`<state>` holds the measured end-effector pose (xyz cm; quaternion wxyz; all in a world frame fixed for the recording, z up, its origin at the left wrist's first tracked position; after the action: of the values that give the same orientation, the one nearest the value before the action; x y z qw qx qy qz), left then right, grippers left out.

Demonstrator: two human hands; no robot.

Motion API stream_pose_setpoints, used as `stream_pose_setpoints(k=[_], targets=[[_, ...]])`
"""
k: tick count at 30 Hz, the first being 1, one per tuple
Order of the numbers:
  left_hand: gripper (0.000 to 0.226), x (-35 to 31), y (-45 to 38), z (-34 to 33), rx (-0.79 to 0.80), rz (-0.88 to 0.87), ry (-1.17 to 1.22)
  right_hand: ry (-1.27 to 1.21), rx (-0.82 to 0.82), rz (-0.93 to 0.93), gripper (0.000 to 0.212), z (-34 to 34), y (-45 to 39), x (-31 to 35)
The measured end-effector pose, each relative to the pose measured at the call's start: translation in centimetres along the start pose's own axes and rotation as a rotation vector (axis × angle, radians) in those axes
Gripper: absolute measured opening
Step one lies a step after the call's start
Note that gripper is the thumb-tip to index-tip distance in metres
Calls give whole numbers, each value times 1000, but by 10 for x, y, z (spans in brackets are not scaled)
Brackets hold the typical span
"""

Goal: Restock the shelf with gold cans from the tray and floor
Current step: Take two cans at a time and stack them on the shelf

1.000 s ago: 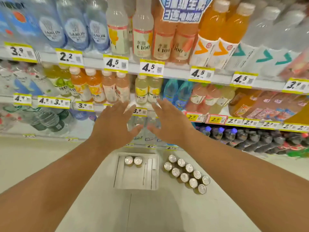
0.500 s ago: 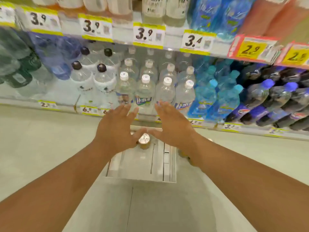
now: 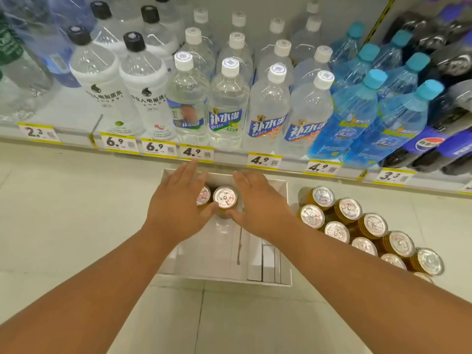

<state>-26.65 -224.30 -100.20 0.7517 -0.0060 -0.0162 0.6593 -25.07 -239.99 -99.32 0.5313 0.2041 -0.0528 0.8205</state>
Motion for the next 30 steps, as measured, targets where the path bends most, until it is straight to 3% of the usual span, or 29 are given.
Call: stream_pose_setpoints(k=[4,10,16,20,26,30], targets=[[75,-7,4,-1,-108,-2,26,88,-194,109,76,1,0,9],[64,-4,26,-15,-170,24,15,69,-268,155,52,-10,2,10],[80,8,19,-49,5,128,118,-133,-78,-110,65,-46,-8,-16],[86,19,8,-73,90,243,391,-258,-49,-186,69,-66,-14,-27],[67,22,3,-88,89,372,754,-537,4,-331,76,-93,-20,-41],[59,24,0,-81,86,471,828,-714,-108,-397,69,-96,-22,-38]])
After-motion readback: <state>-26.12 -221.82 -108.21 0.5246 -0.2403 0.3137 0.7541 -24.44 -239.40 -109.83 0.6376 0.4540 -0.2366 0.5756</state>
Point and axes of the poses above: each hand's wrist, its own y-axis away from the middle knuckle, its own z-axis out of the back of the hand, x = y × z, the point moved 8 cm from there along -y, towards the middle knuckle, and after that the axes turned 9 degrees about -y, right-handed, at the moved point
